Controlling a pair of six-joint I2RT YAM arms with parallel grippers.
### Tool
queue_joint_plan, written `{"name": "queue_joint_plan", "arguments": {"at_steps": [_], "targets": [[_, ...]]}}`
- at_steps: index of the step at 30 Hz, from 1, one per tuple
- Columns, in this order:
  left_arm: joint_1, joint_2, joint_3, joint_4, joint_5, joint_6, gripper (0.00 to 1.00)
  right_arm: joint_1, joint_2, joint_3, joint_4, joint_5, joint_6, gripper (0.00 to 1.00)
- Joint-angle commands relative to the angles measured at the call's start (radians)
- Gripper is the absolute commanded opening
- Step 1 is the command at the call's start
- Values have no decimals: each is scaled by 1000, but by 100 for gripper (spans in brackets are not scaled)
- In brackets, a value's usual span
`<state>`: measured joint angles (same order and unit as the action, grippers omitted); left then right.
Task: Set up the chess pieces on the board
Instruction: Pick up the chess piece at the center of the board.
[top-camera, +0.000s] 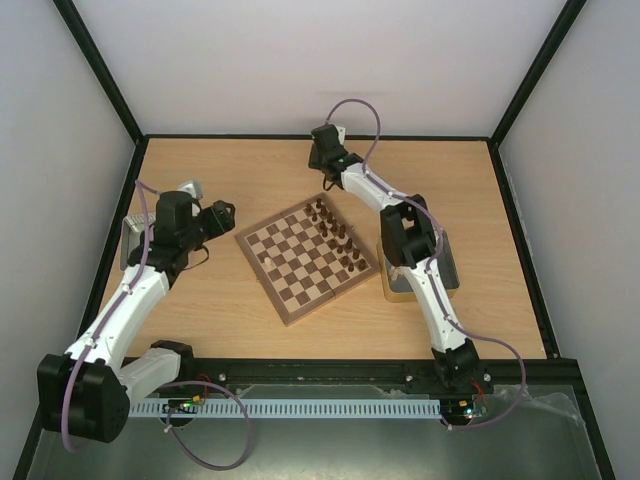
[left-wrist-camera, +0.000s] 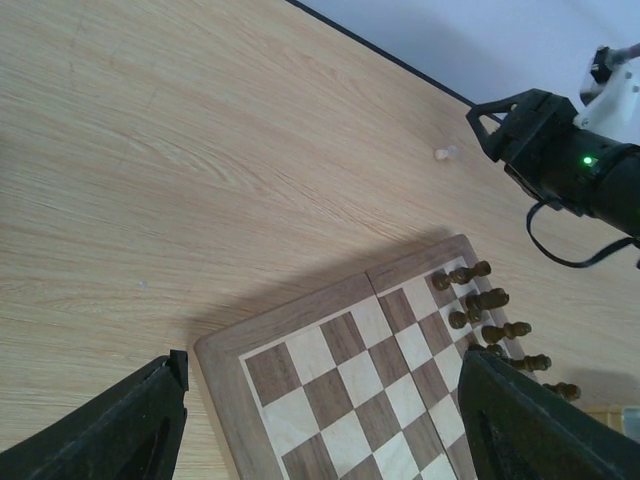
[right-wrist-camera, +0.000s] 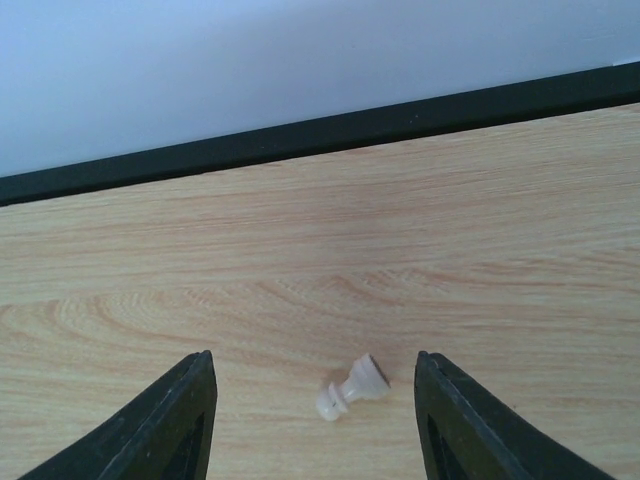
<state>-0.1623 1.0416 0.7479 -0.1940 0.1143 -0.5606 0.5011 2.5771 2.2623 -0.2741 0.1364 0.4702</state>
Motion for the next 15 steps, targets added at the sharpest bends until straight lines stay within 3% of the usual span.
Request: {"name": "queue_joint_plan", "arguments": {"at_steps": [1, 7, 15], "targets": [[6, 6, 12, 6, 63, -9, 76, -50, 60, 49, 41, -68, -11, 52], [6, 25, 13, 13, 97, -21, 76, -67, 108, 85, 66, -143, 16, 45], [6, 68, 41, 21, 119, -20, 76, -80, 163, 122, 100, -193, 58, 44]]}}
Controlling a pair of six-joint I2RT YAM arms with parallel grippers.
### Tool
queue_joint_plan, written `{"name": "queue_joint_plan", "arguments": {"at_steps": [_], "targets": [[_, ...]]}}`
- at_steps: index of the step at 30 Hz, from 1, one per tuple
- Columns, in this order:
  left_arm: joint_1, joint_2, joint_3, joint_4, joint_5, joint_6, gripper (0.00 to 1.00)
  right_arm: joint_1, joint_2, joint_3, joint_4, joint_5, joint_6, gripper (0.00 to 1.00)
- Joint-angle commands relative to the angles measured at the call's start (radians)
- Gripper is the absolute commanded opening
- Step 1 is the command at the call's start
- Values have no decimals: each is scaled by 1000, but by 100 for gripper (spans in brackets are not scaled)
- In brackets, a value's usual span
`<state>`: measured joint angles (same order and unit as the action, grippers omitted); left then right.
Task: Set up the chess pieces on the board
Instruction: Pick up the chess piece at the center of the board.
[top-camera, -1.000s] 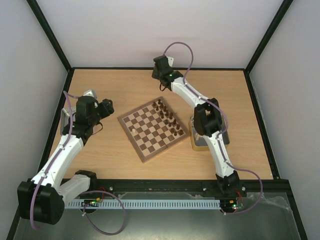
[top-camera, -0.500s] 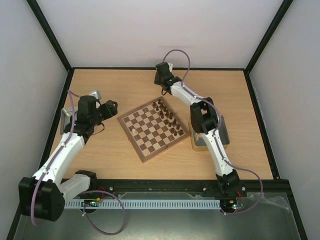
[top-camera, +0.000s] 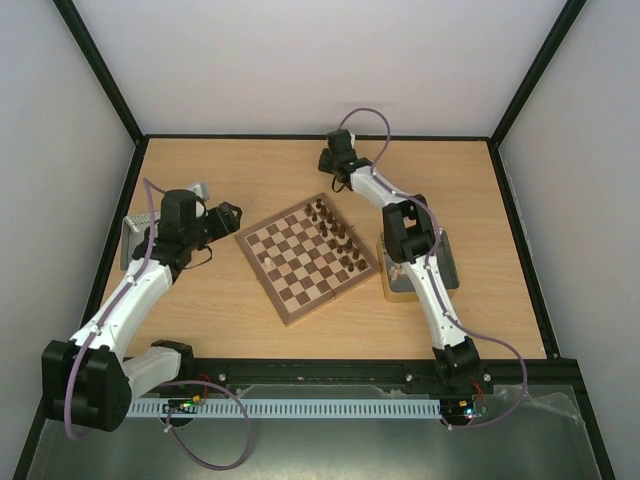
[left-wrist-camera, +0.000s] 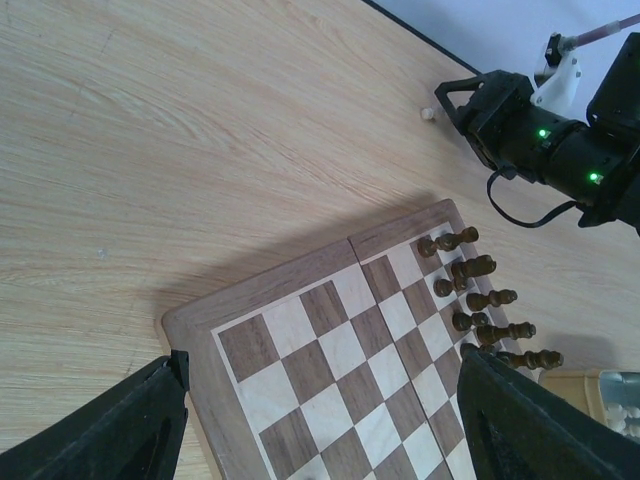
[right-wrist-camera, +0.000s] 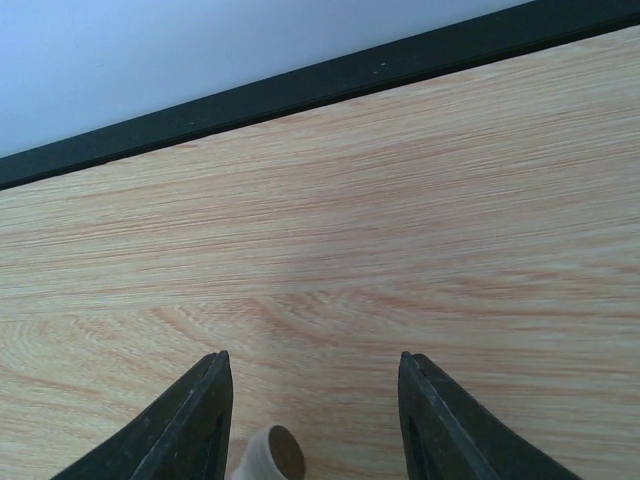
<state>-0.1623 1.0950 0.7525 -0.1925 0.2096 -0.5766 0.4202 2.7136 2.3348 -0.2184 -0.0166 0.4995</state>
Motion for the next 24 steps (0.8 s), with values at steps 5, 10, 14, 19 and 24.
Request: {"name": "queue_joint_plan", "arguments": {"at_steps": [5, 10, 14, 19, 24], "targets": [[6, 36, 46, 19, 28, -5, 75, -7, 55, 61, 70, -101, 54, 41], [6, 45, 49, 17, 27, -6, 75, -9, 65, 70, 69, -118, 57, 35], [6, 49, 49, 18, 25, -5, 75, -9, 60, 69, 40, -118, 33, 28], [7, 48, 51, 17, 24, -4, 75, -9, 44, 65, -42, -116, -39, 20], [6, 41, 47, 14, 22, -1, 75, -9, 34, 62, -107, -113, -93, 15]]}}
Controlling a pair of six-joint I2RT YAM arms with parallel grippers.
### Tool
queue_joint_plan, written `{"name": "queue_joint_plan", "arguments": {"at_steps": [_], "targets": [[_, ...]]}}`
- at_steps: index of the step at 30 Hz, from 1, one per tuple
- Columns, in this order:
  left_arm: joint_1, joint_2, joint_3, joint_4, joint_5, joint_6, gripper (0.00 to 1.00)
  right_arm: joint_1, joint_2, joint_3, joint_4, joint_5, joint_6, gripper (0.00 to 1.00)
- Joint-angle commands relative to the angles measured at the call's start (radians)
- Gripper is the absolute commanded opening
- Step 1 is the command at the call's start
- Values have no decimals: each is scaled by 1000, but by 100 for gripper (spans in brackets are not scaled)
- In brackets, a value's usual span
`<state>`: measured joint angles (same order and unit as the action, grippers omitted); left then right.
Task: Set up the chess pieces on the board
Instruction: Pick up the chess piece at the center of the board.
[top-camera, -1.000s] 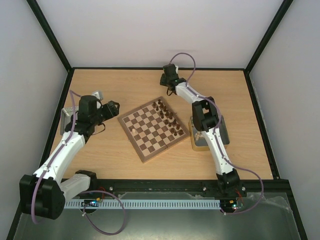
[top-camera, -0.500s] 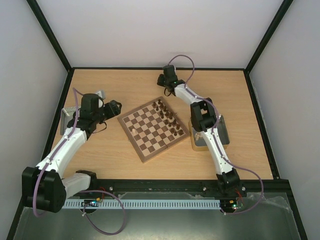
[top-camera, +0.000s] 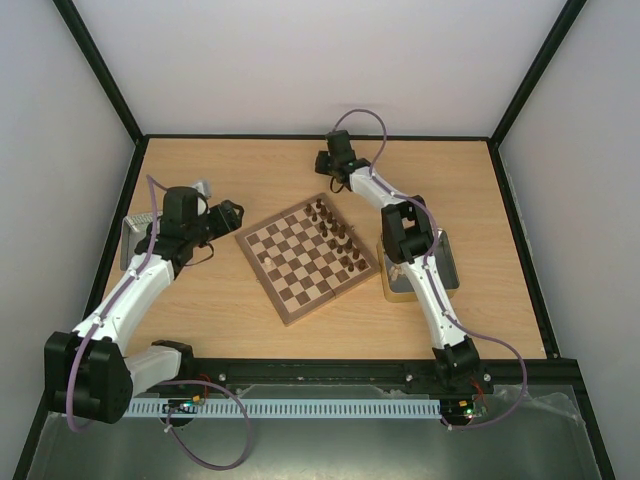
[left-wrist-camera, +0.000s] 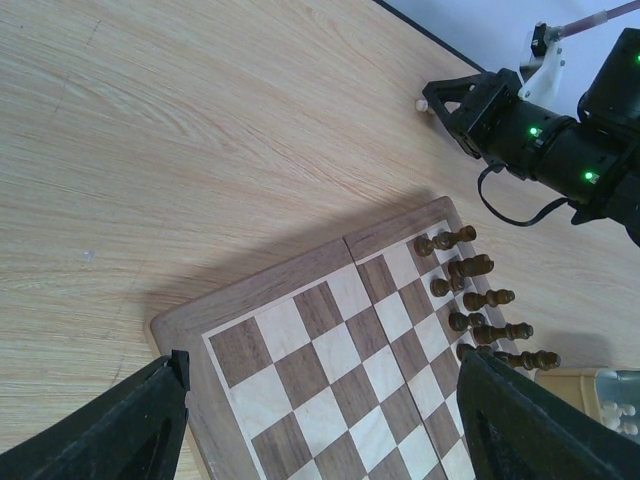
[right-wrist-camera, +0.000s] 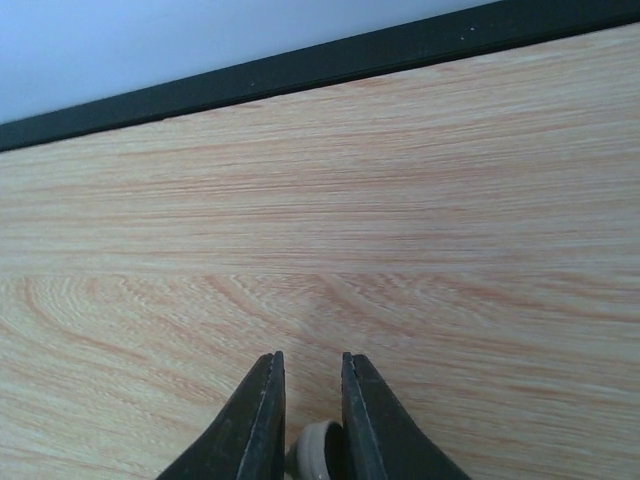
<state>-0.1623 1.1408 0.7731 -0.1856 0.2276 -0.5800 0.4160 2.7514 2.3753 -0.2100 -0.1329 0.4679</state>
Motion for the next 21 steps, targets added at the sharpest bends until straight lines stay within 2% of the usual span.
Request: {"name": "queue_joint_plan", "arguments": {"at_steps": [1, 12, 21], "targets": [[6, -7, 26, 6, 4, 2, 75, -5, -8, 19, -126, 5, -69, 14], [5, -13, 24, 8, 6, 6, 75, -10, -104, -77, -277, -3, -128, 11], [4, -9, 23, 18, 18, 7, 75, -32, -230, -271, -387, 37, -153, 10]]}}
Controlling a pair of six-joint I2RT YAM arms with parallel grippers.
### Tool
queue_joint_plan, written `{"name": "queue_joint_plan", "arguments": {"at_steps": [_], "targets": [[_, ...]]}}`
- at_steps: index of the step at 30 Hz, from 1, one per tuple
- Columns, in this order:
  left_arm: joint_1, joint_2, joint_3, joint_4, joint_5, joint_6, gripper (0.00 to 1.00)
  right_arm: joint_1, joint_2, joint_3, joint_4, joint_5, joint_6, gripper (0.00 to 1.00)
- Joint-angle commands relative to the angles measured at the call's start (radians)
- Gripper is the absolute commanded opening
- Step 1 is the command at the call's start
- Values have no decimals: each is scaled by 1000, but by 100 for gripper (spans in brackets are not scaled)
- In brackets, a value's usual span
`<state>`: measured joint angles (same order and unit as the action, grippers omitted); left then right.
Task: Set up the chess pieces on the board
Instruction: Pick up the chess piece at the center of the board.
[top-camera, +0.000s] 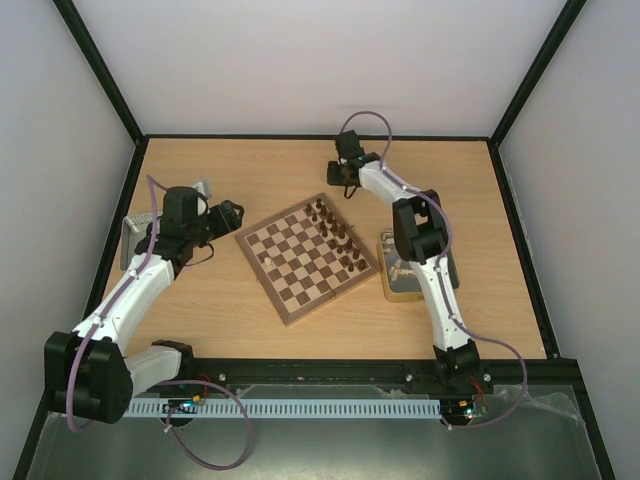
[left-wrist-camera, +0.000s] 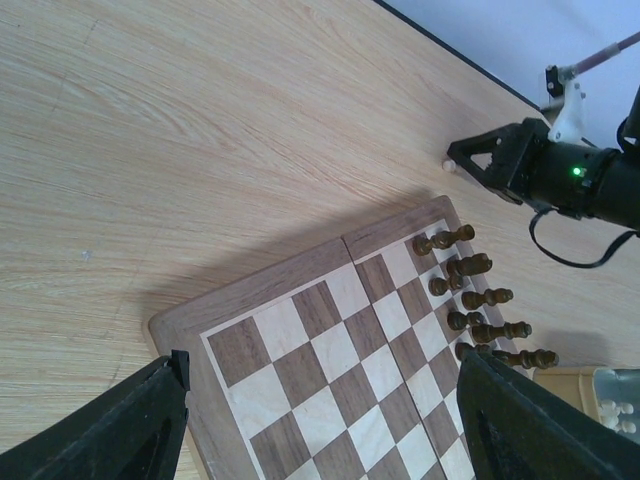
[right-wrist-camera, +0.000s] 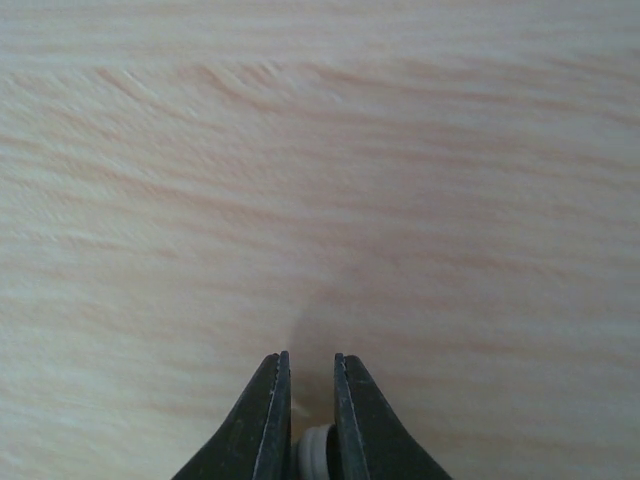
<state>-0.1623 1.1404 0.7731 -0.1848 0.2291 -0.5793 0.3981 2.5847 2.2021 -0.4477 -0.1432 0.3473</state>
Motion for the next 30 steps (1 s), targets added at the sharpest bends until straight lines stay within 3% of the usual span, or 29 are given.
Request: {"name": "queue_joint_plan", "arguments": {"at_steps": [1, 9, 14, 20, 30], "targets": [[4, -8, 22, 19, 18, 6, 75, -14, -87, -135, -146, 55, -36, 10], [5, -8, 20, 26, 24, 9, 75, -16, -231, -353, -114, 67, -47, 9], [-8, 2, 8, 56, 51, 8, 75, -16, -298, -465, -19, 78, 37, 5], [-63, 47, 13, 104, 62, -25, 75, -18, -384, -604, 130, 108, 166, 3], [-195, 194, 90, 191, 77, -69, 75, -27, -595, -817, 310, 74, 246, 3]]}}
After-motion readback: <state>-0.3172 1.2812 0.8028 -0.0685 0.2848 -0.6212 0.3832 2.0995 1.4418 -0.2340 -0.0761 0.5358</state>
